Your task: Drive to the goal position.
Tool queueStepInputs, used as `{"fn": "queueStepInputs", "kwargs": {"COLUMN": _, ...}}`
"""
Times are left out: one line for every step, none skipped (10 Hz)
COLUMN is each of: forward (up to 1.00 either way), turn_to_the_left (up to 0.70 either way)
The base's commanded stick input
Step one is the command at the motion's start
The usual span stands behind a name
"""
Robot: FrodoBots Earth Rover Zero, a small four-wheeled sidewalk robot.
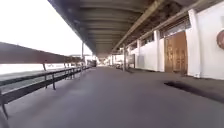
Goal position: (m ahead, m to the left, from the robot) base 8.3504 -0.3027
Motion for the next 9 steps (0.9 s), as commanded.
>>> {"fn": "queueStepInputs", "kwargs": {"forward": 0.7, "turn_to_the_left": 0.0}}
{"fn": "queueStepInputs", "kwargs": {"forward": 0.7, "turn_to_the_left": 0.0}}
{"fn": "queueStepInputs", "kwargs": {"forward": 0.7, "turn_to_the_left": 0.0}}
{"fn": "queueStepInputs", "kwargs": {"forward": 0.7, "turn_to_the_left": 0.0}}
{"fn": "queueStepInputs", "kwargs": {"forward": 0.7, "turn_to_the_left": 0.0}}
{"fn": "queueStepInputs", "kwargs": {"forward": 0.7, "turn_to_the_left": 0.0}}
{"fn": "queueStepInputs", "kwargs": {"forward": 0.7, "turn_to_the_left": 0.0}}
{"fn": "queueStepInputs", "kwargs": {"forward": 0.7, "turn_to_the_left": 0.0}}
{"fn": "queueStepInputs", "kwargs": {"forward": 0.7, "turn_to_the_left": 0.0}}
